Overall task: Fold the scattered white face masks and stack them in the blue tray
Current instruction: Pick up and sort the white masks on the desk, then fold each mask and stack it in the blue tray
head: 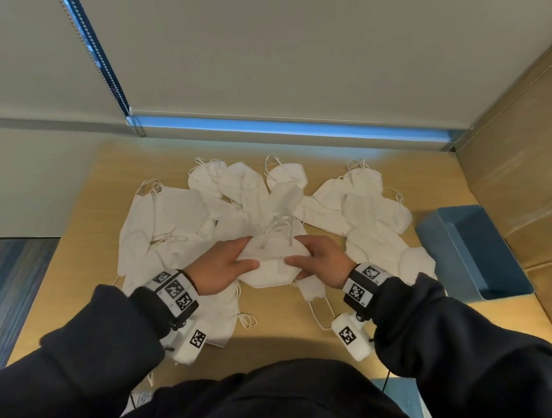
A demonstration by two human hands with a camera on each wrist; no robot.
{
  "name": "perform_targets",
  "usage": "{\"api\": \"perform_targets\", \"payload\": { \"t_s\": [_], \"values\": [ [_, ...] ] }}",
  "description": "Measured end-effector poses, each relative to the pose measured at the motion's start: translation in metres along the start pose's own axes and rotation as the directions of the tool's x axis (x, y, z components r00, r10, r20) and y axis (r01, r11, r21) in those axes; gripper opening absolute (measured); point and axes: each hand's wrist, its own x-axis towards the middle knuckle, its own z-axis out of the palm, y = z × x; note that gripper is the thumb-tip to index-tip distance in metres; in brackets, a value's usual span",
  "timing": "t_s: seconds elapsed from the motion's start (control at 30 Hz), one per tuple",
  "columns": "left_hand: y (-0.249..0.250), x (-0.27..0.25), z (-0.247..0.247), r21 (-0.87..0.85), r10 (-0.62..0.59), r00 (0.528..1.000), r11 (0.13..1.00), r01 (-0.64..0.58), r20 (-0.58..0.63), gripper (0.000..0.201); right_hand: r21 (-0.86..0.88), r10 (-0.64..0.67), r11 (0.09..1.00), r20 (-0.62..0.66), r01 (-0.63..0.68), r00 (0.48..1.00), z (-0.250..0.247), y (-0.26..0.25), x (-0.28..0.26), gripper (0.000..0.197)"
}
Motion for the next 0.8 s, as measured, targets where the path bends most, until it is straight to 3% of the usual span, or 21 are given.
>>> {"api": "perform_targets", "payload": {
  "t_s": [0.03, 0.13, 0.27, 0.37, 0.43, 0.5, 0.57, 0.6, 0.63, 0.7, 0.8],
  "values": [
    [0.003, -0.002, -0.004, -0.057, 0.001, 1.0, 0.998, 0.0, 0.011, 0.047, 0.122, 0.025, 0.992, 0.005, -0.026, 1.0, -0.004, -0.001, -0.003, 0.019],
    [0.016, -0.002, -0.008, -0.277, -0.042, 0.999, 0.96, 0.043, 0.009, 0.043, 0.256, 0.078, 0.965, -0.065, -0.058, 0.995, -0.018, -0.01, -0.009, 0.024],
    [0.041, 0.01, 0.004, -0.579, -0.165, 0.986, 0.805, 0.133, -0.004, 0.042, 0.342, 0.121, 0.939, -0.192, -0.049, 0.974, -0.044, -0.015, -0.017, 0.021],
    [0.064, 0.028, 0.017, -0.685, -0.201, 0.98, 0.712, 0.153, 0.01, 0.038, 0.365, 0.104, 0.931, -0.288, 0.009, 0.952, -0.072, -0.01, -0.031, 0.015],
    [0.076, 0.043, 0.024, -0.749, -0.234, 0.972, 0.642, 0.162, 0.01, 0.035, 0.349, 0.106, 0.934, -0.481, 0.079, 0.87, -0.101, 0.005, -0.042, 0.014],
    [0.085, 0.058, 0.034, -0.834, -0.296, 0.955, 0.524, 0.175, 0.014, 0.034, 0.217, 0.111, 0.974, -0.706, 0.065, 0.699, -0.136, 0.031, -0.052, 0.026],
    [0.095, 0.072, 0.046, -0.897, -0.357, 0.934, 0.405, 0.177, 0.023, 0.034, 0.035, 0.09, 0.993, -0.828, -0.109, 0.553, -0.171, 0.061, -0.062, 0.045],
    [0.1, 0.08, 0.052, -0.916, -0.384, 0.923, 0.359, 0.181, 0.031, 0.034, -0.025, 0.092, 0.977, -0.848, -0.212, 0.522, -0.187, 0.076, -0.065, 0.053],
    [0.105, 0.086, 0.06, -0.926, -0.404, 0.914, 0.327, 0.187, 0.042, 0.035, -0.055, 0.114, 0.954, -0.845, -0.296, 0.522, -0.201, 0.089, -0.069, 0.06],
    [0.116, 0.102, 0.076, -0.935, -0.432, 0.899, 0.28, 0.216, 0.079, 0.035, -0.066, 0.185, 0.924, -0.785, -0.377, 0.592, -0.22, 0.11, -0.073, 0.063],
    [0.132, 0.128, 0.108, -0.949, -0.43, 0.89, 0.188, 0.253, 0.152, 0.039, -0.129, 0.185, 0.924, -0.673, -0.36, 0.716, -0.232, 0.131, -0.075, 0.041]
  ]
}}
